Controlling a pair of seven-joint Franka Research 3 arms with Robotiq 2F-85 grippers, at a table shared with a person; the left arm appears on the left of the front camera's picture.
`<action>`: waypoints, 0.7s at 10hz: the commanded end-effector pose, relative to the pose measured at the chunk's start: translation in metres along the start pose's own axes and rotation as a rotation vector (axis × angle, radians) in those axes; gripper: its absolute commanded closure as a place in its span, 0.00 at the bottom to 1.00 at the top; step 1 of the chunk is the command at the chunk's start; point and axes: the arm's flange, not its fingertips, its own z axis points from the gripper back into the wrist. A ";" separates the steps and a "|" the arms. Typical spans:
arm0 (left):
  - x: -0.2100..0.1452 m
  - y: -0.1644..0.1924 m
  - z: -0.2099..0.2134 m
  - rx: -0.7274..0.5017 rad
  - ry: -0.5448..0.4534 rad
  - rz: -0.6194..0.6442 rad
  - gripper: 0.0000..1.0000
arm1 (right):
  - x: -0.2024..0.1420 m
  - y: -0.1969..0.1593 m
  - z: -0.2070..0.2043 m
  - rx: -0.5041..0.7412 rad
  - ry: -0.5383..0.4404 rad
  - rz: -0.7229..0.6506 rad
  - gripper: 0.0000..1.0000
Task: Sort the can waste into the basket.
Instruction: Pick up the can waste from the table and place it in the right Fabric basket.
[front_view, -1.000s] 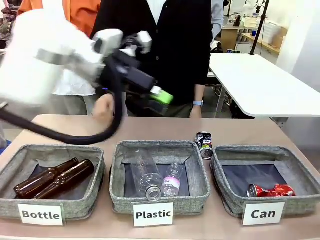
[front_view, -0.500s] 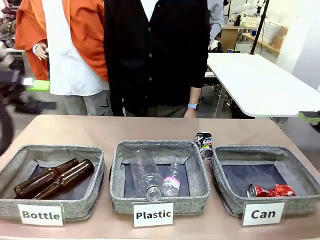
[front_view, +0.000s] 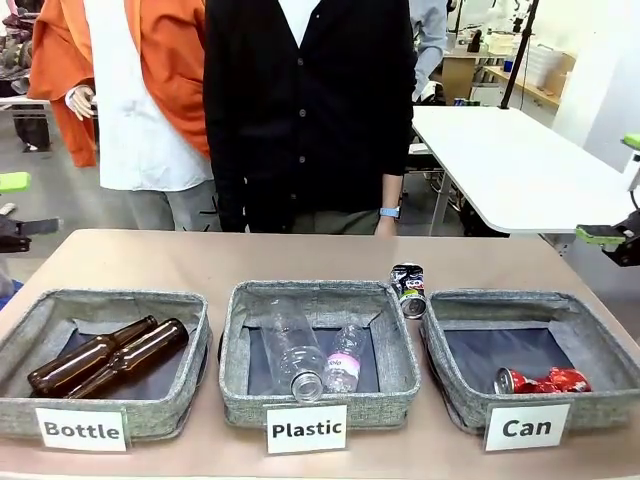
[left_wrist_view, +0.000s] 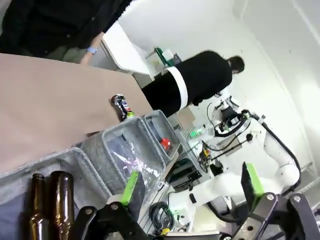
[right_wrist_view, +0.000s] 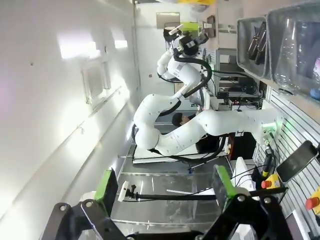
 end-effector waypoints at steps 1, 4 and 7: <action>0.001 -0.009 -0.008 0.008 0.009 -0.020 0.00 | -0.003 0.001 0.000 0.010 0.013 0.009 0.00; 0.001 -0.009 -0.008 0.008 0.009 -0.020 0.00 | -0.003 0.001 0.000 0.010 0.013 0.009 0.00; 0.001 -0.009 -0.008 0.008 0.009 -0.020 0.00 | -0.003 0.001 0.000 0.010 0.013 0.009 0.00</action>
